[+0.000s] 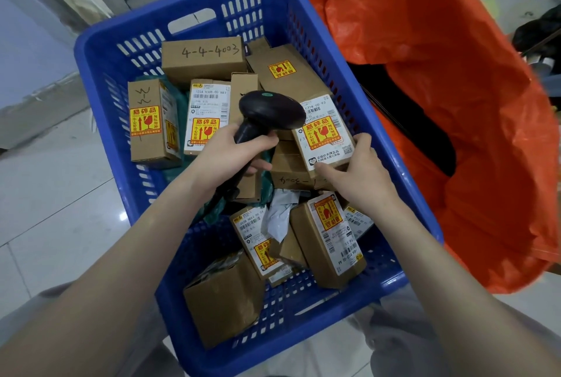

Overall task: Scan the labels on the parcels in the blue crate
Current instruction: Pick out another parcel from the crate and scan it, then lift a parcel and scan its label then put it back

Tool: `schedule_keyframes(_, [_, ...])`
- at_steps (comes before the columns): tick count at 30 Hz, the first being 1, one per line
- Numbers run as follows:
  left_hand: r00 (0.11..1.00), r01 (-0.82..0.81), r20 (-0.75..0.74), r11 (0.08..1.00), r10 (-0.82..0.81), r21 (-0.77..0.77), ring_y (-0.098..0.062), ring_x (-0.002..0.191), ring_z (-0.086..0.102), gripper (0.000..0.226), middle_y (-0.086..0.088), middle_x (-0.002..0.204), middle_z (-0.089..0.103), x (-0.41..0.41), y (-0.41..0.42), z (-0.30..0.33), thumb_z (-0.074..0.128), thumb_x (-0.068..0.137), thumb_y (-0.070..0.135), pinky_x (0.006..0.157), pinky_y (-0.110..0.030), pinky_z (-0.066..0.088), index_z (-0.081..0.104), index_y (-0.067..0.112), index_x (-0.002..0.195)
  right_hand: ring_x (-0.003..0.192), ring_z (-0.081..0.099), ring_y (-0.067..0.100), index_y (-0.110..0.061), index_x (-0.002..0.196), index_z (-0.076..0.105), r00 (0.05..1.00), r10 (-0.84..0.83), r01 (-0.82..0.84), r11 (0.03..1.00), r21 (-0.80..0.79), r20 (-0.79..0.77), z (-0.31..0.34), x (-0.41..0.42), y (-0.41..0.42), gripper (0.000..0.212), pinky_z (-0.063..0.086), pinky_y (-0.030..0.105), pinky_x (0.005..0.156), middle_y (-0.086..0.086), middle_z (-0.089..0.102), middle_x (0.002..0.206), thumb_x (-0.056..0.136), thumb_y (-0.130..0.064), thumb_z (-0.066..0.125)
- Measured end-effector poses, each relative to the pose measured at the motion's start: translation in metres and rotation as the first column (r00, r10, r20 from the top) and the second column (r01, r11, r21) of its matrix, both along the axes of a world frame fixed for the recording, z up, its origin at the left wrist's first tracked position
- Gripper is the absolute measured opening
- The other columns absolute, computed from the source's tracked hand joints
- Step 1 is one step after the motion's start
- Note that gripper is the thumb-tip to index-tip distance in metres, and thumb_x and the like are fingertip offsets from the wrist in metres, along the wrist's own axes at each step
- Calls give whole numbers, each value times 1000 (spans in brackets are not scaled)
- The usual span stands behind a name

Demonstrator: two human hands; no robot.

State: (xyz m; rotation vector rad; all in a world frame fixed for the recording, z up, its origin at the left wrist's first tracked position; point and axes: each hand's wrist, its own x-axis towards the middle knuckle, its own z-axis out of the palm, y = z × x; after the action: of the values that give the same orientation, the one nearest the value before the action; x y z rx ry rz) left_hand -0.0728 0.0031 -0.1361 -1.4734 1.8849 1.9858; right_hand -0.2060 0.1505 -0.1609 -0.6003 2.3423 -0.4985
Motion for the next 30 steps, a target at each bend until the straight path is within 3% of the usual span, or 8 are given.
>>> schedule_keyframes(4, [1000, 0, -1, 1000, 0, 2, -10, 74, 74, 41, 5, 108, 68, 0, 0, -1, 67, 87, 31, 70, -23, 55, 56, 17, 124, 114, 54, 29, -22, 114, 29, 996, -65, 64, 998, 6, 58, 0, -1, -3, 68, 50, 49, 90, 8, 53, 126, 71, -44, 77])
schedule_keyframes(10, [1000, 10, -4, 1000, -10, 0, -11, 74, 74, 42, 3, 113, 68, 1, -1, -1, 66, 87, 33, 70, -23, 55, 55, 17, 125, 135, 26, 30, -16, 144, 23, 993, -58, 52, 997, 56, 103, 2, -5, -6, 95, 33, 50, 106, 9, 45, 140, 72, -49, 75])
schedule_keyframes(14, [1000, 5, -11, 1000, -5, 1, -11, 75, 74, 41, 4, 112, 69, 2, -1, 1, 66, 87, 33, 72, -24, 55, 56, 18, 124, 132, 39, 30, -16, 141, 28, 980, -103, 105, 994, -6, 167, 0, -4, -6, 86, 40, 51, 104, 9, 44, 141, 76, -59, 64])
schedule_keyframes(18, [999, -33, -22, 999, 33, 13, -9, 78, 74, 37, 1, 111, 70, 4, -3, 3, 67, 87, 31, 73, -24, 56, 58, 17, 120, 121, 51, 22, -20, 144, 24, 957, -164, 198, 972, -130, 240, 4, -5, -9, 81, 48, 44, 98, 6, 43, 140, 81, -48, 66])
schedule_keyframes(23, [989, -113, -84, 991, 119, 66, -10, 95, 72, 33, -2, 111, 71, 7, -11, 8, 68, 87, 30, 79, -23, 58, 62, 17, 116, 122, 52, 21, -34, 142, 27, 931, -174, 278, 908, -314, 321, 19, 1, -17, 98, 47, 46, 100, 1, 49, 137, 57, -61, 69])
schedule_keyframes(26, [970, -156, -163, 977, 179, 142, -20, 101, 67, 17, -6, 105, 65, 9, -15, 14, 67, 87, 29, 94, -34, 52, 64, 20, 102, 123, 52, 17, -35, 142, 28, 915, -139, 294, 873, -388, 380, 25, 3, -19, 93, 45, 44, 103, -5, 51, 135, 64, -50, 77])
schedule_keyframes(28, [953, -192, -196, 962, 230, 192, -23, 100, 65, 13, -8, 104, 63, 9, -17, 17, 66, 88, 28, 94, -36, 53, 65, 21, 99, 120, 54, 14, -32, 144, 27, 899, -123, 309, 859, -409, 421, 24, 4, -20, 88, 45, 43, 104, -7, 54, 133, 73, -36, 79])
schedule_keyframes(30, [943, -221, -202, 951, 265, 216, -20, 100, 69, 22, -5, 106, 70, 9, -18, 18, 66, 87, 30, 92, -37, 55, 66, 19, 107, 121, 54, 15, -32, 145, 26, 890, -105, 305, 860, -408, 445, 22, 7, -21, 91, 45, 44, 104, -7, 56, 133, 72, -34, 80])
